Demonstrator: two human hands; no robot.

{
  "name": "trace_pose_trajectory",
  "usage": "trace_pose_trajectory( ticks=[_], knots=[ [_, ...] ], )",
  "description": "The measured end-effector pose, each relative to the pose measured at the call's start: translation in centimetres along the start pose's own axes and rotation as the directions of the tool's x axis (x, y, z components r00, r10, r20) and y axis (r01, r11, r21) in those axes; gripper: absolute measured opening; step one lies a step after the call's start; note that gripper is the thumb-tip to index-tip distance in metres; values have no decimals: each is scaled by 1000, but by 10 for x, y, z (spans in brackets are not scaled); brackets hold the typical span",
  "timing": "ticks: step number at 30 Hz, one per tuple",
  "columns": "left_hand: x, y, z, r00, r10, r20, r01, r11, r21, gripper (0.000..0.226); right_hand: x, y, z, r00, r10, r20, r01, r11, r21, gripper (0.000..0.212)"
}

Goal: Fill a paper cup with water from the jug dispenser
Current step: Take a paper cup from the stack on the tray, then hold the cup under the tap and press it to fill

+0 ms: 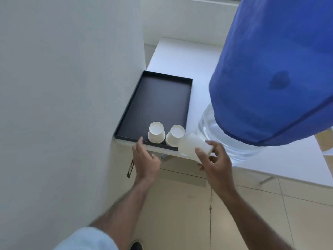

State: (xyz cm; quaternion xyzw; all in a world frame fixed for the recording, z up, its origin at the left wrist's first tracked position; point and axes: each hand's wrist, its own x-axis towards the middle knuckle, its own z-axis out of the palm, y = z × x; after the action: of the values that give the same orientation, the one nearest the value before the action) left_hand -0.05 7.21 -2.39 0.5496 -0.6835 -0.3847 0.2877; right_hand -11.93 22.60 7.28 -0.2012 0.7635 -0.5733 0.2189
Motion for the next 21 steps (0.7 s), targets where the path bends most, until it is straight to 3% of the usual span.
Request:
trace_pose_trajectory(
  ticks=[2, 4, 5, 6, 7, 8, 10, 12, 15, 18, 21],
  knots=[
    [-38, 9, 15, 998, -68, -14, 66, 992, -106, 47, -20, 33, -9, 992, 124, -23, -119, 980, 158, 23],
    [-73, 24, 29, 968, -175, 179, 221, 933, -284, 22, -40, 65, -14, 979, 200, -26, -190, 956, 222, 27],
    [-85, 35, 35, 901, -232, 367, 369, 855, -364, 30, -50, 79, -17, 973, 230, -32, -217, 949, 228, 34],
    [-94, 42, 43, 779, -264, 569, 539, 745, -392, 47, -59, 93, -22, 964, 260, -49, -242, 941, 235, 40],
    [-96, 42, 47, 666, -259, 700, 641, 679, -358, 59, -65, 103, -23, 958, 279, -62, -258, 938, 232, 44],
    [-97, 39, 53, 597, -218, 772, 661, 680, -319, 67, -70, 114, -27, 954, 290, -74, -269, 940, 210, 45],
    [-104, 38, 65, 560, -171, 811, 537, 820, -198, 80, -75, 130, -37, 957, 286, -49, -277, 951, 134, 47],
    [-111, 32, 74, 590, -165, 790, 390, 915, -101, 91, -75, 140, -44, 964, 267, -4, -266, 961, 83, 48],
    [-129, 33, 80, 649, -67, 758, 163, 985, -53, 73, -73, 151, -56, 962, 268, 46, -266, 963, -35, 44],
    [-148, 27, 89, 637, 119, 762, -220, 975, 31, 66, -67, 160, -63, 962, 258, 91, -245, 960, -136, 46],
    [-150, 24, 98, 556, 192, 809, -384, 922, 45, 70, -56, 169, -67, 966, 243, 87, -222, 954, -202, 56]
  ],
)
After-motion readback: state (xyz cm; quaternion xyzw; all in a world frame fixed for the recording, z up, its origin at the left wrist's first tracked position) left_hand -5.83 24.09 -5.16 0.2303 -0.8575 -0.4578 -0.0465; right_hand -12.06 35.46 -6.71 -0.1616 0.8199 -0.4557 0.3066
